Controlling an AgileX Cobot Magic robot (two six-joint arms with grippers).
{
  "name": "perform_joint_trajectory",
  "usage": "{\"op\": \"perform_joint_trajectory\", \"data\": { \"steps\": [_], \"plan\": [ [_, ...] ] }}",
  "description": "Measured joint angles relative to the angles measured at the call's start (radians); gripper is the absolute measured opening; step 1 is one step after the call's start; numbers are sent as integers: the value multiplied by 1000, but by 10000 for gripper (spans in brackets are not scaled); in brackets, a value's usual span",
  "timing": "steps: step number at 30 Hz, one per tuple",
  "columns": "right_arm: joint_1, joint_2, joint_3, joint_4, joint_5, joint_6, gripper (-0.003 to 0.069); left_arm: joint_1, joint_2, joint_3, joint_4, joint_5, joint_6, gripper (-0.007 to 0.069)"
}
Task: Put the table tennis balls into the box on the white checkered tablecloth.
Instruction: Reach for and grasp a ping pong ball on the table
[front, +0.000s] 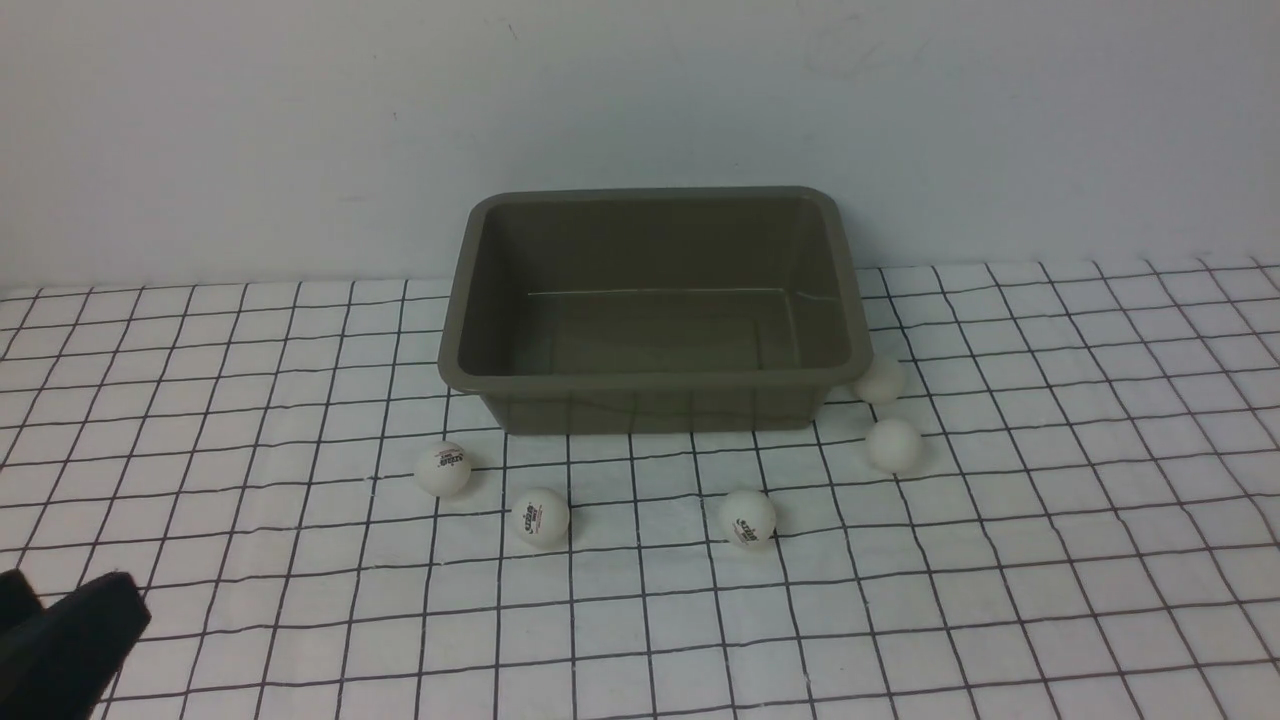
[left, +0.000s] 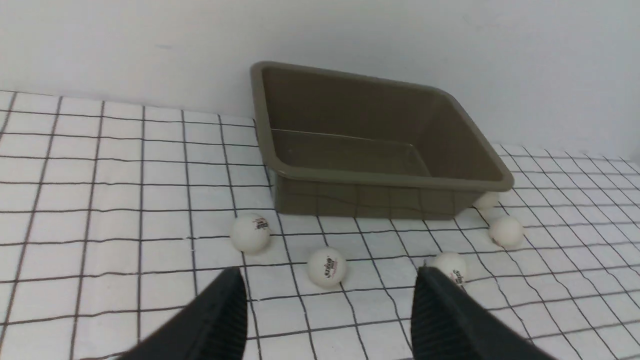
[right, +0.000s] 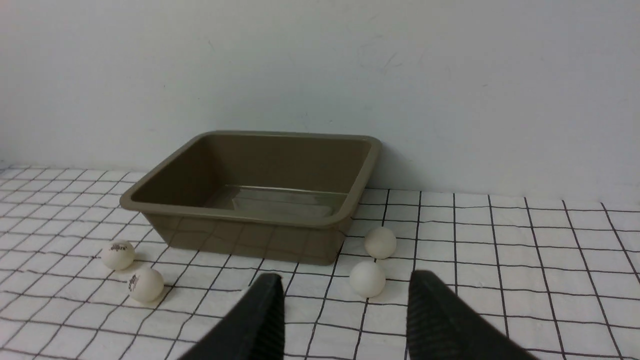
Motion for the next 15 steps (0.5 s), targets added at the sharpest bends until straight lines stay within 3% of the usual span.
{"op": "perform_joint_trajectory", "data": {
  "steps": [2, 10, 15],
  "plan": [
    [0, 5, 0, 1, 4, -16, 314, 0, 17, -2, -38, 1, 33, 405],
    [17, 37, 0, 22, 11, -41, 314, -93, 175, -4, -333, 3, 407, 405],
    [57, 110, -2, 27, 11, -85, 314, -143, 255, -4, -335, 3, 457, 405]
  ]
}}
